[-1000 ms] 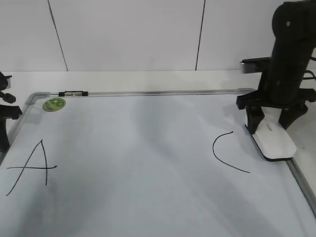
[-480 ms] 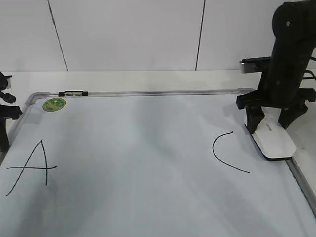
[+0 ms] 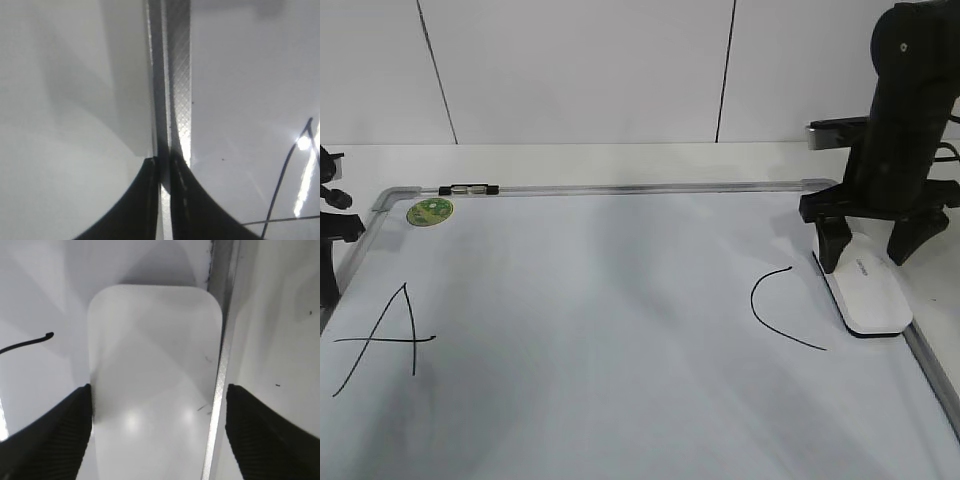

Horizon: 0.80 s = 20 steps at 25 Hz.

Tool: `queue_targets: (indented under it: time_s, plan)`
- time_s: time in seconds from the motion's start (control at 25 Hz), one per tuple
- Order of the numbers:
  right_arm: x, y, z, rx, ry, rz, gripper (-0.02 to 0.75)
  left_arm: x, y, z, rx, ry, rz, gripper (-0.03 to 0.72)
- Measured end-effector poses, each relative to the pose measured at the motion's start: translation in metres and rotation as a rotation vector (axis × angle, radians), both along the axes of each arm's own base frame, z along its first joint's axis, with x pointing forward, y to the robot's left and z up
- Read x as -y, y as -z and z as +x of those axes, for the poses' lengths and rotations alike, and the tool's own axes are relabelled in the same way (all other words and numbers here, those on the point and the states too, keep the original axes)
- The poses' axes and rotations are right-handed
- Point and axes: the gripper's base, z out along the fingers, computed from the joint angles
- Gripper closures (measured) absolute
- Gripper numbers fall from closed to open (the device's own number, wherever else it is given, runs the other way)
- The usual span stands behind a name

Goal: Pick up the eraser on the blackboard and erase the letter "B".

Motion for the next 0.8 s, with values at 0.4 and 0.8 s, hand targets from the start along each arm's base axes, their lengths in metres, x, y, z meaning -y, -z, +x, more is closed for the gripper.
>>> queue_targets:
  time_s: [0.4,0.8]
  plan:
    - [-0.005,-0.040,0.019,0.117,0.006,0.033,0.101,0.000,0.000,0.000,0.000,0.000,0.000,0.669]
    - [-0.016,-0.076,0.019,0.196,0.037,0.180,0.174,0.000,0.000,0.000,0.000,0.000,0.000,0.666]
